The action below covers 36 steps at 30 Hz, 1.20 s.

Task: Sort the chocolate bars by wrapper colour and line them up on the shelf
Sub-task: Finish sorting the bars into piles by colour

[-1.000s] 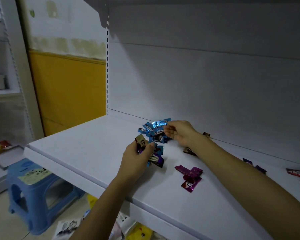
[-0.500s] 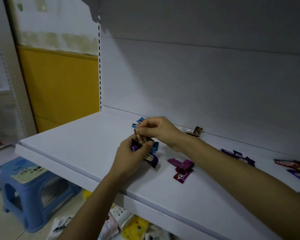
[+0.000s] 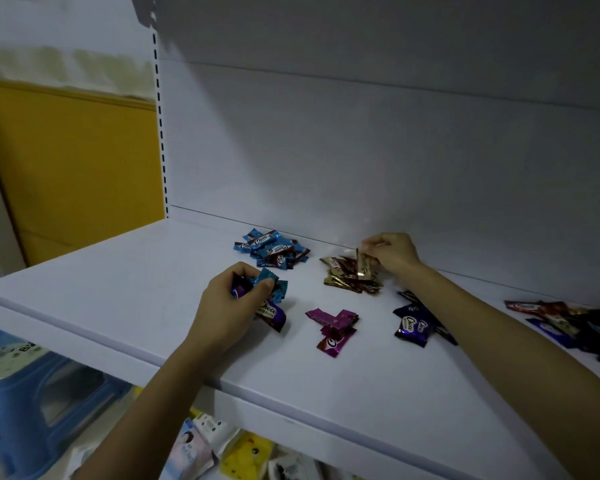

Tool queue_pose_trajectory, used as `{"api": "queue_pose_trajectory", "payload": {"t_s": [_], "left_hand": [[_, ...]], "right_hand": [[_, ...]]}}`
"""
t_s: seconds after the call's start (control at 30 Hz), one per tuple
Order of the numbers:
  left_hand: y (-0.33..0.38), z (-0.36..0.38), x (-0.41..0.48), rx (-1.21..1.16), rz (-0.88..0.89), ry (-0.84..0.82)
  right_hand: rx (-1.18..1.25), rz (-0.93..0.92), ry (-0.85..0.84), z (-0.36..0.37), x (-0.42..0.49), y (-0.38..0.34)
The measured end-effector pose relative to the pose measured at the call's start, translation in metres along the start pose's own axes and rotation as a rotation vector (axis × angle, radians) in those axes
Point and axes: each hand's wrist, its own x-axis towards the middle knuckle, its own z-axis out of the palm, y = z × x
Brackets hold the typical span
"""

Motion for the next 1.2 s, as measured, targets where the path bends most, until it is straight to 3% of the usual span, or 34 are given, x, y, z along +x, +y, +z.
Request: {"api": "queue_pose_trajectory", "payload": {"t_s": [0.2,0.4,0.53,1.2], "left_hand": [[0.003,0.0,0.0,-0.003,-0.007,0.013],[0.003,0.0,-0.001,-0.003,-0.009,0.021],[0.005,-0.004,-0.005,-0.071,0.039,0.023],[0.001,-0.001,0.004,-0.012,0.022,0.106]], "right_hand": [[-0.17,-0.23,0.102,0.006,-0.012,-0.004],[-0.052,-0.379,-0.425,0.045,-0.09,-0.037],[0.077,-0.471,-0.649,0.06,-0.112,-0.057],[0.256,-0.227,-0.634,0.081,-0.079,-0.057]]}}
